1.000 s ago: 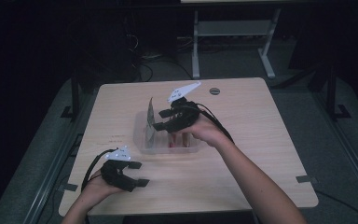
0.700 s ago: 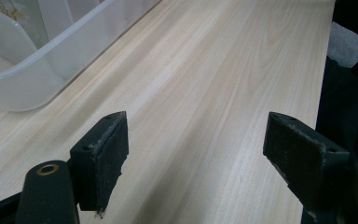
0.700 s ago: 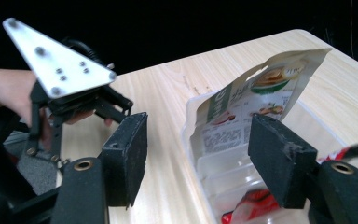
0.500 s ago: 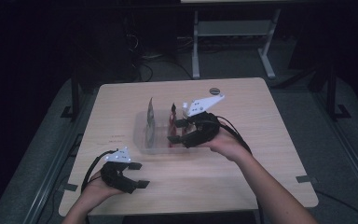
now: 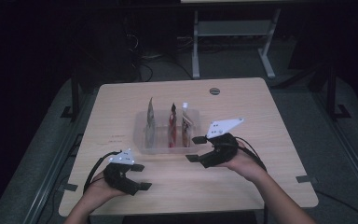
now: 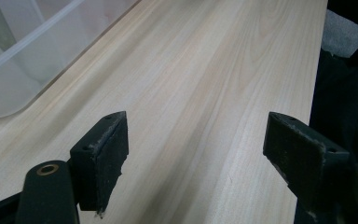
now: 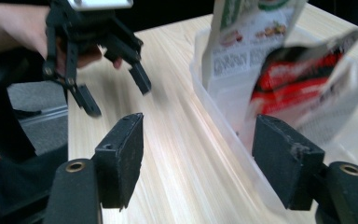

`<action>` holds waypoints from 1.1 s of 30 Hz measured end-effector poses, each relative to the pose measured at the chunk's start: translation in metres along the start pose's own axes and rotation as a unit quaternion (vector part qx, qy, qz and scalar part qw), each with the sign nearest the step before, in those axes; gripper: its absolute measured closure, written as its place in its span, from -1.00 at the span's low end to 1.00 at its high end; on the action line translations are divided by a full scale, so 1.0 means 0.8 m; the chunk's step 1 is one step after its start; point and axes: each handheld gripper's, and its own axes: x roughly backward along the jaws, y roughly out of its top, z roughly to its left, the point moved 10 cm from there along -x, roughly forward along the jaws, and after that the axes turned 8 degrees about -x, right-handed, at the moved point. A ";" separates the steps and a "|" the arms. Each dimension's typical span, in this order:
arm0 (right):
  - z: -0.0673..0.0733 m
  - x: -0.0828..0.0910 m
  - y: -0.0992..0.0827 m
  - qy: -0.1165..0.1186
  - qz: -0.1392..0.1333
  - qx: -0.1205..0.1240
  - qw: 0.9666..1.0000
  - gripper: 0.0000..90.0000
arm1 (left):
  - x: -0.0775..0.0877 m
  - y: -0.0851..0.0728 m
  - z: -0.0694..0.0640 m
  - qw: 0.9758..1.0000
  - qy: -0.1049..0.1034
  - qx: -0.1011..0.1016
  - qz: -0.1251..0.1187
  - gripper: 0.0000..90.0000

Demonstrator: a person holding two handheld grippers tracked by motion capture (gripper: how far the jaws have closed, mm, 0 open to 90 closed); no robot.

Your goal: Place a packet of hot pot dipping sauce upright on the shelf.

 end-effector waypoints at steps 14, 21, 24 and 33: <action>-0.033 0.022 -0.082 -0.056 0.024 -0.031 0.998 -0.41 | -0.005 -0.003 -0.006 1.000 -0.009 -0.016 0.013 -0.59; -0.053 0.035 -0.119 -0.091 0.037 -0.036 0.995 -0.50 | -0.011 -0.008 -0.009 0.999 -0.016 -0.014 0.026 -0.66; -0.062 0.041 -0.135 -0.118 0.055 -0.026 0.991 -0.51 | -0.014 -0.010 -0.009 0.999 -0.016 -0.010 0.028 -0.66; -0.069 0.043 -0.149 -0.136 0.079 -0.016 0.987 -0.55 | -0.018 -0.016 -0.009 0.999 -0.013 -0.025 0.041 -0.66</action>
